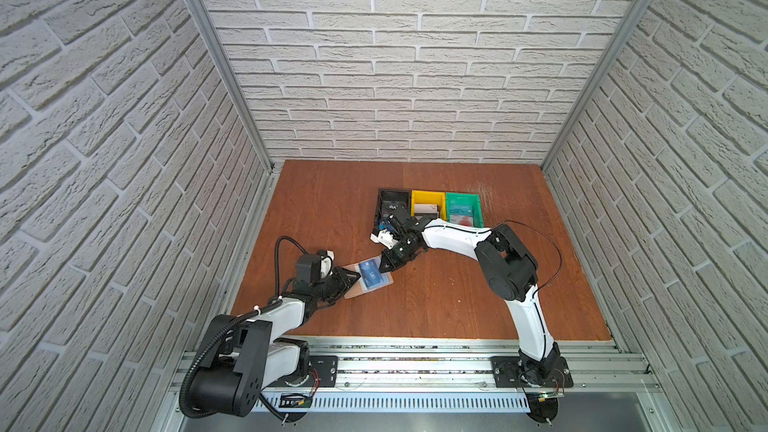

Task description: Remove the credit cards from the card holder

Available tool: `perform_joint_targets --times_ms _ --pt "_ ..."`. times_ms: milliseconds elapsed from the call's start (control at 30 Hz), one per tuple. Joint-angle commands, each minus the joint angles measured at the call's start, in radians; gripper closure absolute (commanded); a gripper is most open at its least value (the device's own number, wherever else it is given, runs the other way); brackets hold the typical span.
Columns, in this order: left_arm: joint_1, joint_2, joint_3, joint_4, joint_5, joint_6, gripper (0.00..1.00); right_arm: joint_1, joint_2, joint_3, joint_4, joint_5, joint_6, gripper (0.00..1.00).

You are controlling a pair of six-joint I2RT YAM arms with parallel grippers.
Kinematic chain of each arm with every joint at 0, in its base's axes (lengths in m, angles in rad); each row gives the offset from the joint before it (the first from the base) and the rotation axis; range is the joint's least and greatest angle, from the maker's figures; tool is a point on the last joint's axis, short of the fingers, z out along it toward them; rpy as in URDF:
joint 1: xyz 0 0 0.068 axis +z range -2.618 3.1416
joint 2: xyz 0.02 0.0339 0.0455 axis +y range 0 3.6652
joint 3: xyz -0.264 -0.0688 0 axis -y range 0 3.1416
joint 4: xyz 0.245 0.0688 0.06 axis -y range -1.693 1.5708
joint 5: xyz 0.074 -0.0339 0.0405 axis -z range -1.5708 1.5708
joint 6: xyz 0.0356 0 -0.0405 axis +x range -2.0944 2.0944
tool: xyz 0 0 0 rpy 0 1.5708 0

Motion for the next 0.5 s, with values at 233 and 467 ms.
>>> perform_joint_targets --times_ms 233,467 --pt "-0.007 0.028 -0.017 0.064 -0.008 -0.008 0.76 0.026 0.056 -0.051 -0.04 0.056 -0.002 0.86" --pt "-0.011 0.134 -0.033 0.193 0.002 -0.025 0.79 0.035 0.063 -0.043 -0.036 0.051 0.005 0.86"
